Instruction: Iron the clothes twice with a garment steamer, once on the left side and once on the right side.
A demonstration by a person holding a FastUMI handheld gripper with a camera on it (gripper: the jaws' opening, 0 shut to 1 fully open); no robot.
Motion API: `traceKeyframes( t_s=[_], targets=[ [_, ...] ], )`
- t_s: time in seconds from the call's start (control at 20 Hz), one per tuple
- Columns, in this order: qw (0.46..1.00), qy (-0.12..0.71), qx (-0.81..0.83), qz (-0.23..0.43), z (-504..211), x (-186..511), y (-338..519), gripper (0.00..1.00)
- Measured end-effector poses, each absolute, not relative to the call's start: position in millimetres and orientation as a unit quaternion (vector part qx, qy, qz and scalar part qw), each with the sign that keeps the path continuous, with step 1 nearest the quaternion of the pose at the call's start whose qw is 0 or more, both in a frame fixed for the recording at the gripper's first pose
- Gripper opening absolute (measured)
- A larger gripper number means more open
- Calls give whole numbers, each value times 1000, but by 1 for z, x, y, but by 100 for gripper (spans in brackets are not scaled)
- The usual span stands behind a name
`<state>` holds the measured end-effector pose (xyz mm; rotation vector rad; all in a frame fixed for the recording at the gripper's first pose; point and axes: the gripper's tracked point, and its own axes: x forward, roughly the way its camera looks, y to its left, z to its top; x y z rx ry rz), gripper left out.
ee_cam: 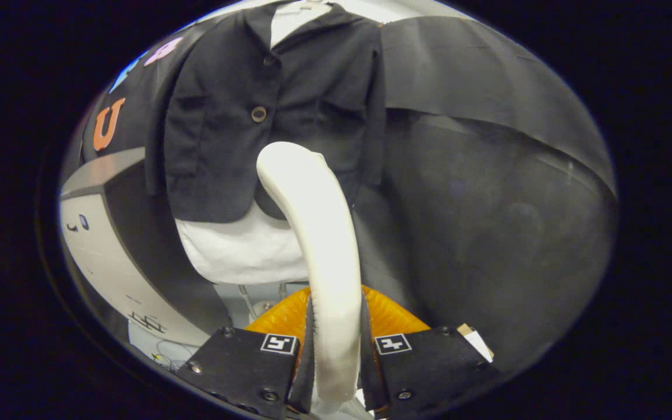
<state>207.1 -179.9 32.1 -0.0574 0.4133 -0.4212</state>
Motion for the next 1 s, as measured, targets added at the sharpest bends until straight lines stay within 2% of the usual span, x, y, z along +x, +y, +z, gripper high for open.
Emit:
traceKeyframes(
  t_s=[0.45,0.7,1.0],
  targets=[
    [973,114,-1,-199,107,28,-82,36],
    [985,61,-11,-162,161,-40,-45,36],
    [995,25,-18,-96,194,-78,-15,35]
  ],
)
